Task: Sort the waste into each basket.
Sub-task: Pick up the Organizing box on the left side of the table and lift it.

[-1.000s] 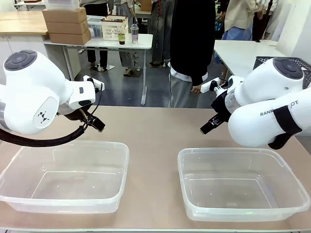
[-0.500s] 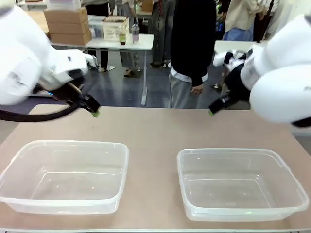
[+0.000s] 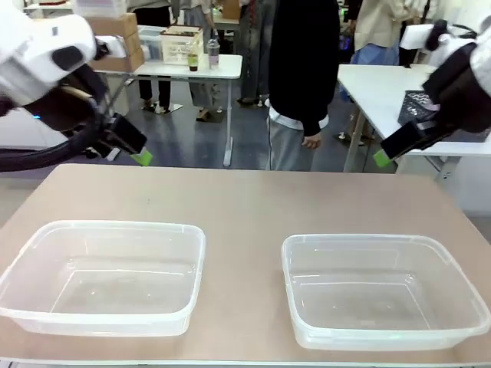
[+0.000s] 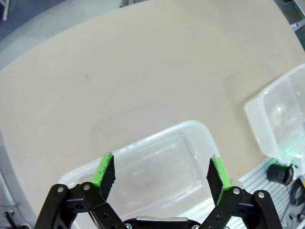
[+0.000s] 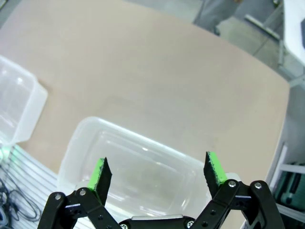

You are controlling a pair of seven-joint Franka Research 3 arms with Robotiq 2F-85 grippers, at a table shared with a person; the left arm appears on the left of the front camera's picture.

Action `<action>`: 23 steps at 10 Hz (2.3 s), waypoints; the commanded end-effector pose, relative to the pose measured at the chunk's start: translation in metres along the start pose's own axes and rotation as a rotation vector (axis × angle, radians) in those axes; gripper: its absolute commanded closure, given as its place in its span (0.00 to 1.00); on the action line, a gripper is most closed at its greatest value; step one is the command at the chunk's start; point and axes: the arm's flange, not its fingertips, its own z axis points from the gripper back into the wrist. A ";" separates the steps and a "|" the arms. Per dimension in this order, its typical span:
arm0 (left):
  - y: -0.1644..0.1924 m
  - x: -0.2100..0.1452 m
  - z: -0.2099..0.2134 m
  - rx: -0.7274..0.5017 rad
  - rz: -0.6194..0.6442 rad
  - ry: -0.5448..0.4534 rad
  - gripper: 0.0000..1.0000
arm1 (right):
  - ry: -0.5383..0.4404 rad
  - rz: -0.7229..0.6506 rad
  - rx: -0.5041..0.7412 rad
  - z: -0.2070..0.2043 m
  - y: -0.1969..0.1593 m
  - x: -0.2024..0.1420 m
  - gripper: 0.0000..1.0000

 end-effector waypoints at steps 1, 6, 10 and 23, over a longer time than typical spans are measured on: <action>-0.007 -0.004 0.015 -0.016 -0.007 -0.016 0.00 | 0.029 -0.071 0.181 -0.007 -0.010 -0.004 0.00; 0.110 -0.059 0.072 -1.007 0.496 -0.415 0.00 | -0.267 -1.215 1.094 0.046 -0.132 -0.077 0.00; 0.147 -0.052 0.098 -0.954 0.441 -0.411 0.00 | -0.139 -0.776 0.939 0.065 -0.164 -0.078 0.00; 0.137 -0.071 0.106 -0.769 0.400 -0.250 0.00 | -0.027 -0.730 0.898 0.052 -0.119 -0.054 0.00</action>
